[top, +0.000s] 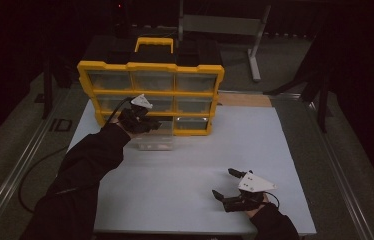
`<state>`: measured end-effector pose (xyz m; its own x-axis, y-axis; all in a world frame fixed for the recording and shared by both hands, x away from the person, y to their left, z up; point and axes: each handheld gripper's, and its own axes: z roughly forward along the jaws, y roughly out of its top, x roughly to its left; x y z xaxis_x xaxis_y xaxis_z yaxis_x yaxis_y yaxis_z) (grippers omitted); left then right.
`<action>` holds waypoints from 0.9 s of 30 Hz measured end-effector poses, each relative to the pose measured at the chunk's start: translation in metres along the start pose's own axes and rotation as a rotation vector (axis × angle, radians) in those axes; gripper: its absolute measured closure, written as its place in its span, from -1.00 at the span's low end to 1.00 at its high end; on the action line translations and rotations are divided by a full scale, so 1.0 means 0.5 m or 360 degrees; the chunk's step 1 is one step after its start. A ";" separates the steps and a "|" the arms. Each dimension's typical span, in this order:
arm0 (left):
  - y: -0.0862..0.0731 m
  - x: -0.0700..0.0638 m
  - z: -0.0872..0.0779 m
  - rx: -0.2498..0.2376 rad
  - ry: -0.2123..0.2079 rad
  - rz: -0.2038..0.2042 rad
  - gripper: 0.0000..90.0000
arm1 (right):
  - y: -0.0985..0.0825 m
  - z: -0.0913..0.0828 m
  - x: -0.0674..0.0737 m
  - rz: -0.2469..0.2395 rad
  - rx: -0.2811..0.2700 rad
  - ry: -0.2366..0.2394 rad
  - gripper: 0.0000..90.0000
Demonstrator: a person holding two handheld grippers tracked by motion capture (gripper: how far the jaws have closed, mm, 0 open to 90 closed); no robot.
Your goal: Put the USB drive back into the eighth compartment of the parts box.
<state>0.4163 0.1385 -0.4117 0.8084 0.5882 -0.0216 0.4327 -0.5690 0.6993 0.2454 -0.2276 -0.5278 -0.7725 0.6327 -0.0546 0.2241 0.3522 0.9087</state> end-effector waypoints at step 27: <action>-0.018 0.008 0.039 0.0106 0.0034 -0.0092 0.56 | 0.000 0.001 0.000 0.0006 0.0003 0.0006 -0.80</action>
<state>0.4233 0.1347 -0.4322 0.7728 0.6330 -0.0448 0.5046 -0.5702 0.6482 0.2457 -0.2274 -0.5282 -0.7739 0.6314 -0.0499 0.2279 0.3511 0.9082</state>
